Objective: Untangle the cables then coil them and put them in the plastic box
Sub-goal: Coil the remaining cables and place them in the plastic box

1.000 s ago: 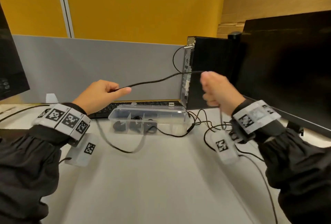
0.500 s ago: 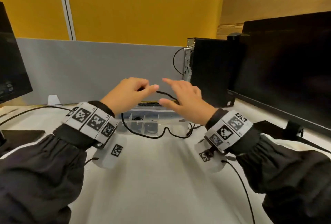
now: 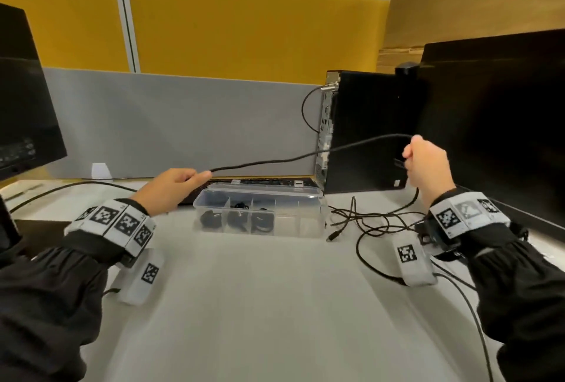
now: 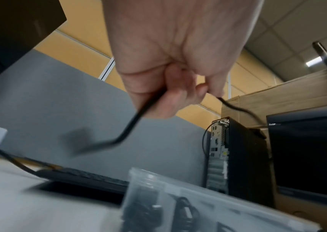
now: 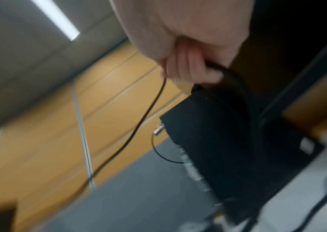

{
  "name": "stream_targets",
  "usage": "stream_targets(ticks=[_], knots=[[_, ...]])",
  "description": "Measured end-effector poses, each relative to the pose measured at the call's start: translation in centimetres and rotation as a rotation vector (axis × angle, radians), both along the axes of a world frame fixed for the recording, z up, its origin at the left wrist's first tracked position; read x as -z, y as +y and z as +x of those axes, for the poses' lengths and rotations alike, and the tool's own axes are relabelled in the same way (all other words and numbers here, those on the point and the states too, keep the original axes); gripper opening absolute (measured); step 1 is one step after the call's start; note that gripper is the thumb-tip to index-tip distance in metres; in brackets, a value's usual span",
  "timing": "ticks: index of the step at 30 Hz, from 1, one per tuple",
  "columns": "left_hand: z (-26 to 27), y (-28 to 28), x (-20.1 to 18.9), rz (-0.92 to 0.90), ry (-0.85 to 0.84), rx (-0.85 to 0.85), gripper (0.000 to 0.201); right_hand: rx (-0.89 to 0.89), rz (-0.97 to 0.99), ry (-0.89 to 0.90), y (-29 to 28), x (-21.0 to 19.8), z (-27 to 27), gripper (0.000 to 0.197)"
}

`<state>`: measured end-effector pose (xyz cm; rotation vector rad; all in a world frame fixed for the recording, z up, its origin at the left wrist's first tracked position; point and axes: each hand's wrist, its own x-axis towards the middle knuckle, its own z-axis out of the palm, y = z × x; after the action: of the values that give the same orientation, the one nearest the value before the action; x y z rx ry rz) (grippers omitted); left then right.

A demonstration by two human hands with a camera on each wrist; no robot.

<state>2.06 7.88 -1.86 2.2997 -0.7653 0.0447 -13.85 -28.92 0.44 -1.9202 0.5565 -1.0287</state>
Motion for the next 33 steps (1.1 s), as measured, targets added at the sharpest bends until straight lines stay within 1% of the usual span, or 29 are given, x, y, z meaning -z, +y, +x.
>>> stream_targets(ticks=[1, 2, 4, 5, 7, 8, 9, 10, 11, 12, 13, 14, 15, 16, 19, 21, 23, 25, 27, 29, 30, 32, 33], knots=[[-0.4, -0.3, 0.0, -0.017, 0.012, 0.003, 0.043, 0.051, -0.01, 0.054, 0.1, 0.5, 0.1, 0.02], [-0.9, -0.8, -0.1, -0.044, 0.032, 0.024, 0.039, 0.103, -0.076, 0.119, 0.5, 1.0, 0.2, 0.021], [-2.2, -2.3, -0.3, -0.054, 0.042, 0.111, 0.036, 0.164, -0.345, 0.27, 2.3, 2.5, 0.6, 0.048], [-2.9, -3.1, -0.4, -0.033, 0.025, 0.148, 0.037, 0.172, -0.473, 0.269, 4.0, 2.6, 0.7, 0.057], [-4.2, -4.6, -0.7, -0.014, -0.002, 0.214, 0.035, 0.12, -0.751, 0.228, 8.1, 2.3, 0.5, 0.065], [-4.8, -5.2, -0.8, -0.031, 0.013, 0.25, 0.033, 0.066, -0.875, 0.236, 10.2, 2.2, 0.4, 0.068], [-5.5, -5.8, -0.9, -0.067, 0.047, 0.293, 0.032, 0.001, -0.964, 0.28, 12.3, 2.3, 0.4, 0.07], [-6.0, -6.1, -1.0, -0.119, 0.084, 0.345, 0.031, -0.086, -1.007, 0.341, 13.7, 2.8, 0.6, 0.069], [-6.6, -6.4, -1.0, -0.176, 0.12, 0.392, 0.031, -0.169, -1.01, 0.384, 14.8, 3.2, 0.8, 0.061], [-6.9, -6.4, -0.9, -0.221, 0.157, 0.423, 0.03, -0.282, -0.965, 0.389, 15.2, 3.5, 0.9, 0.049], [-7.1, -6.2, -0.8, -0.256, 0.196, 0.443, 0.03, -0.401, -0.856, 0.36, 15.4, 3.3, 0.7, 0.033], [-7.1, -5.9, -0.6, -0.285, 0.239, 0.456, 0.03, -0.513, -0.72, 0.309, 15.2, 3.2, 0.7, 0.024], [-7.0, -5.5, -0.4, -0.312, 0.284, 0.463, 0.03, -0.565, -0.623, 0.267, 14.8, 3.1, 0.6, 0.025], [-6.7, -5.1, -0.1, -0.337, 0.322, 0.463, 0.031, -0.56, -0.575, 0.235, 14.1, 3.0, 0.6, 0.028], [-5.5, -3.3, 0.3, -0.411, 0.373, 0.428, 0.032, -0.418, -0.557, 0.153, 11.4, 2.9, 0.5, 0.032], [-4.9, -2.5, 0.4, -0.506, 0.44, 0.434, 0.033, -0.323, -0.567, 0.102, 9.9, 3.0, 0.5, 0.033], [-5.0, -2.4, 0.2, -0.625, 0.537, 0.464, 0.028, -0.235, -0.568, 0.112, 8.7, 3.4, 1.1, 0.031], [-5.8, -3.0, -0.3, -0.775, 0.645, 0.52, 0.021, -0.206, -0.546, 0.194, 8.3, 3.9, 2.0, 0.028], [-6.6, -4.0, -1.1, -0.915, 0.713, 0.565, 0.027, -0.263, -0.557, 0.359, 8.8, 4.5, 2.9, 0.024], [-7.1, -4.9, -2.1, -1.04, 0.7, 0.574, 0.029, -0.384, -0.667, 0.519, 10.4, 5.4, 3.0, 0.028], [-7.2, -5.3, -2.6, -1.096, 0.682, 0.562, 0.03, -0.454, -0.735, 0.569, 11.5, 5.9, 2.8, 0.029], [-7.0, -6.0, -3.0, -1.167, 0.631, 0.505, 0.03, -0.576, -0.839, 0.616, 14.2, 6.6, 1.9, 0.031], [-6.7, -6.4, -2.9, -1.162, 0.587, 0.457, 0.03, -0.633, -0.853, 0.618, 15.4, 6.8, 1.4, 0.031]])
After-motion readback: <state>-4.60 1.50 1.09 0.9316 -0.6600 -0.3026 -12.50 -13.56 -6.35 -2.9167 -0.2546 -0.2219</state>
